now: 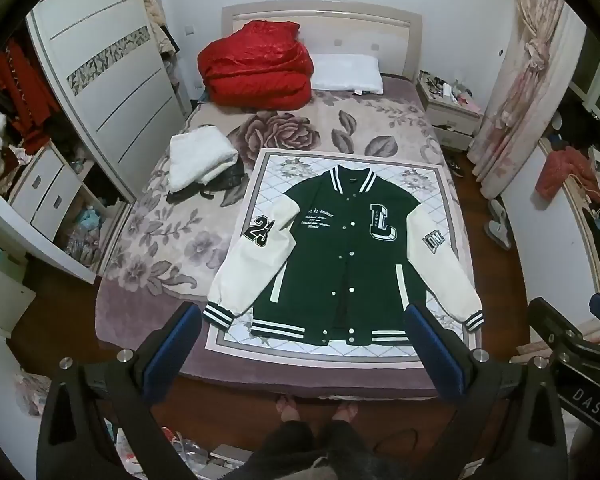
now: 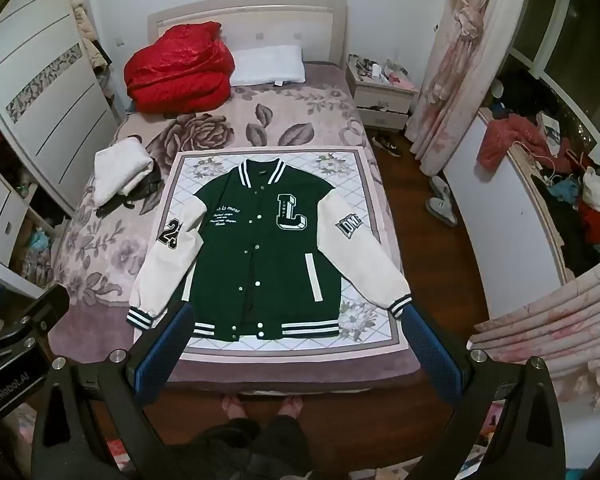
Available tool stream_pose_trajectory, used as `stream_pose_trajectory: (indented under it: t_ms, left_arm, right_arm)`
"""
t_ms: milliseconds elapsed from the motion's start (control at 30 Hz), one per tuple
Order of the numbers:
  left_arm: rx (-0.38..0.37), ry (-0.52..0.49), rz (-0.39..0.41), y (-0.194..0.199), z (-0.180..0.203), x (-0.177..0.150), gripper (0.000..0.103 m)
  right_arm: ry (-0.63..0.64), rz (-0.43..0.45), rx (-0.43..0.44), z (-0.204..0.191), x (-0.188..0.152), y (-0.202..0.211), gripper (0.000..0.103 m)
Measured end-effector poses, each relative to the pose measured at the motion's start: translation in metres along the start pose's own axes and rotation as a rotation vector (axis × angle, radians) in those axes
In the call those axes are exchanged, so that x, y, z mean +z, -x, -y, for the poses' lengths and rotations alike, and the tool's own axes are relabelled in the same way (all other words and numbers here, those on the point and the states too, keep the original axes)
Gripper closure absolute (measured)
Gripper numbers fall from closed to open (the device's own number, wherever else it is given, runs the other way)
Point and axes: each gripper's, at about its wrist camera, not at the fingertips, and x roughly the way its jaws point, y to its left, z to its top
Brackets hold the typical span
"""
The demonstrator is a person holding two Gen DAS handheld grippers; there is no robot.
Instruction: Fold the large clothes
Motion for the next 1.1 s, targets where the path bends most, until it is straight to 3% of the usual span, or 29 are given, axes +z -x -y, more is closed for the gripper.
stream_pose_trajectory:
  t_ms: [433,1100]
  left_arm:
    - [-0.020,0.009,0.000,0.008,-0.004,-0.007,0.000]
    - [-0.013,0.010,-0.003,0.008,0.011,0.011,0.000]
  right_arm:
    - [0.008,0.016,-0.020,0.000,0.001,0.003,0.000]
    - [0.008,0.021,-0.026,-0.001,0.009,0.008,0.000]
